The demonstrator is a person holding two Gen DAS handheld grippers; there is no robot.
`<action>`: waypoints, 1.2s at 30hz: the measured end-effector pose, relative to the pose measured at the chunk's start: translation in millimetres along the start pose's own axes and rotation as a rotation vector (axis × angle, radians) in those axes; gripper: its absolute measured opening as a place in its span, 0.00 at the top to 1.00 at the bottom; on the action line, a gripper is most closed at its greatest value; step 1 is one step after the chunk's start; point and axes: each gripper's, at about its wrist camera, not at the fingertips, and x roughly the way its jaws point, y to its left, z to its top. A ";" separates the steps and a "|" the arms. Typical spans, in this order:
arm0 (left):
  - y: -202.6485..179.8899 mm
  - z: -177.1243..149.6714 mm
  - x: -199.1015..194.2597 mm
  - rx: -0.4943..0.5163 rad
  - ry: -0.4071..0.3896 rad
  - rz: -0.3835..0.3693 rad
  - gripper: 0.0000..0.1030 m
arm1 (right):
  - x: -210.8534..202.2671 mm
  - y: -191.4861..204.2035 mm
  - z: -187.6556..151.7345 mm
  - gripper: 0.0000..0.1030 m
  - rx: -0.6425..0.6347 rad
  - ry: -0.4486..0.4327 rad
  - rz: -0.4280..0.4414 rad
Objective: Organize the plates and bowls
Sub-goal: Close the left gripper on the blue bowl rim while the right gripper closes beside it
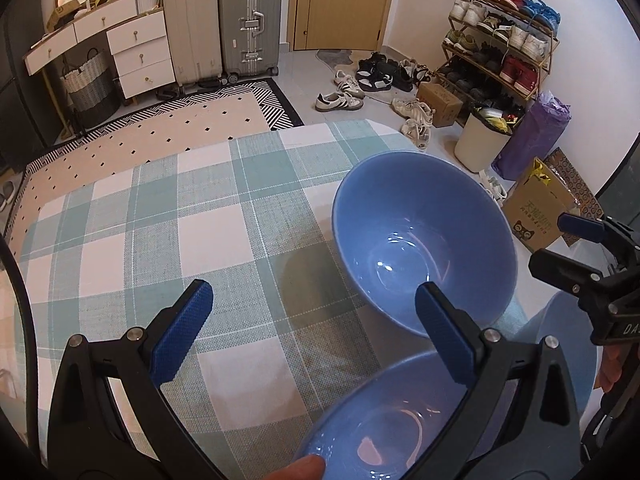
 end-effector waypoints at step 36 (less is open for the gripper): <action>-10.5 9.2 49.2 0.040 0.099 -0.100 0.63 | 54.0 -10.7 2.7 0.62 0.021 0.088 0.054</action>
